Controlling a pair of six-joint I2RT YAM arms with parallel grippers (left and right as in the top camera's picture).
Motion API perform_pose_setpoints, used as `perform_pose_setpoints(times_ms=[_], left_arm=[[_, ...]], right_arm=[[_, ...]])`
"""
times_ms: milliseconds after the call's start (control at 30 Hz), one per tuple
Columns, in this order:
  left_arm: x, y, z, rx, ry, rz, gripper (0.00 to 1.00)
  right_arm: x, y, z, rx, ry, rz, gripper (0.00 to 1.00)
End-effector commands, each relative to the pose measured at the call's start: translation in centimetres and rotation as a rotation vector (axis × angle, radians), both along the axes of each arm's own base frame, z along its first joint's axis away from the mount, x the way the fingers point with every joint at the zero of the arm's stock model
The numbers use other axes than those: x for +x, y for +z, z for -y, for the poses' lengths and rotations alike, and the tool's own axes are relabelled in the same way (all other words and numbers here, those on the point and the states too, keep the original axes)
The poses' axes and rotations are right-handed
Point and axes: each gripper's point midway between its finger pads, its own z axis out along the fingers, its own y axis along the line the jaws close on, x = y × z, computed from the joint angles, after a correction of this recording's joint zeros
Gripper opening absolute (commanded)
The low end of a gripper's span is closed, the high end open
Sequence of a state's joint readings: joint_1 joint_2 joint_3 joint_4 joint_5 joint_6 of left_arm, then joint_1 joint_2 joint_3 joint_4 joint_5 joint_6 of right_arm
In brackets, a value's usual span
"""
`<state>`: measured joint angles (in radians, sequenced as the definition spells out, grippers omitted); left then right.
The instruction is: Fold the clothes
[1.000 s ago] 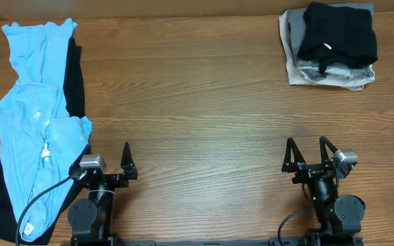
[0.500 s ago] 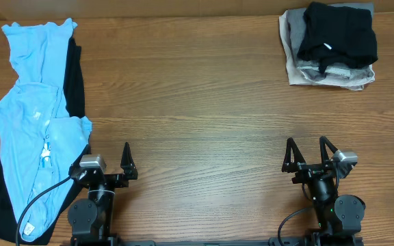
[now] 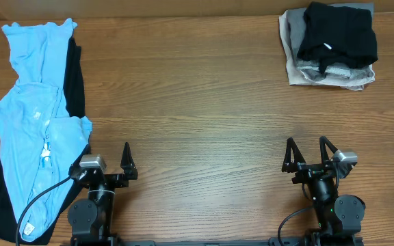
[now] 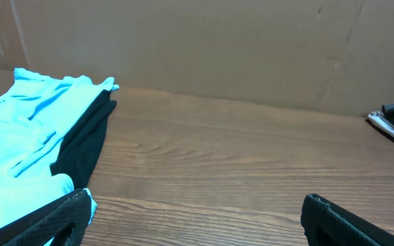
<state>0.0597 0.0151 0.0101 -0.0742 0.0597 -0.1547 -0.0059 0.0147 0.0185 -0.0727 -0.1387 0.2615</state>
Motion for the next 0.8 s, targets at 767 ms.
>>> perform_pose_setpoints(times_ms=[767], left_arm=[[-0.02,0.05,0.01,-0.003,-0.004,0.008,1.00]], right_arm=[[0.11,-0.36,0.92,-0.003,-0.056,-0.003,1.00]])
